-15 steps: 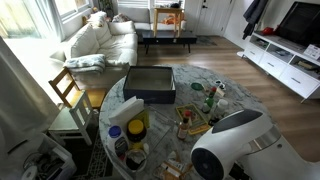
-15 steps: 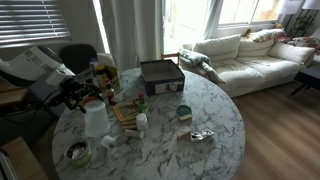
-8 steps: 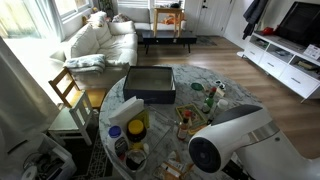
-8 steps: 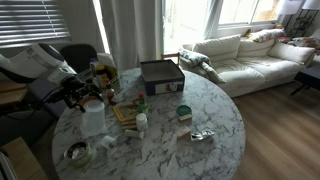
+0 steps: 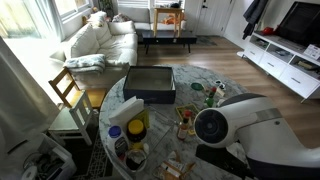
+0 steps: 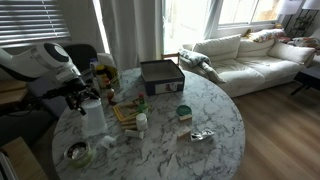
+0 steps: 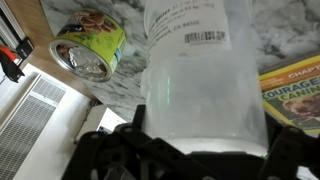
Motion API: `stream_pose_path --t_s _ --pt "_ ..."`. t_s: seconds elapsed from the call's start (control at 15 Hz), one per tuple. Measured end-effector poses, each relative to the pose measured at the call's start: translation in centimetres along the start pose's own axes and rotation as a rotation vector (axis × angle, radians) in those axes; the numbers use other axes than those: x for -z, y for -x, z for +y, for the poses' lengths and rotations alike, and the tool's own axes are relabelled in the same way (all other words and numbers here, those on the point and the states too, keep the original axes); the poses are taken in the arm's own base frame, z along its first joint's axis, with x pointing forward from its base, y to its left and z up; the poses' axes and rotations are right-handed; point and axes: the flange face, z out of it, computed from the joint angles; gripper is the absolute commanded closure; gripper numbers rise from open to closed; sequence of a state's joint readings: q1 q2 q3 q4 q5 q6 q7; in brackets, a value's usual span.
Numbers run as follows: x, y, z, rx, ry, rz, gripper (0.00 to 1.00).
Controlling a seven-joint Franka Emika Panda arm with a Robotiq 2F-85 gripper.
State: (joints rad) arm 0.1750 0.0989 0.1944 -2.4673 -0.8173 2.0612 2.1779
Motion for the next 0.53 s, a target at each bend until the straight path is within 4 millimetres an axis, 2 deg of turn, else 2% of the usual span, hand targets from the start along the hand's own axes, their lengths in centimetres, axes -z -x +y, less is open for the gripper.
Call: stream_pose_path --t_s 0.53 --pt "-0.6 -2.0 0.5 0.200 -0.084 -0.251 0.00"
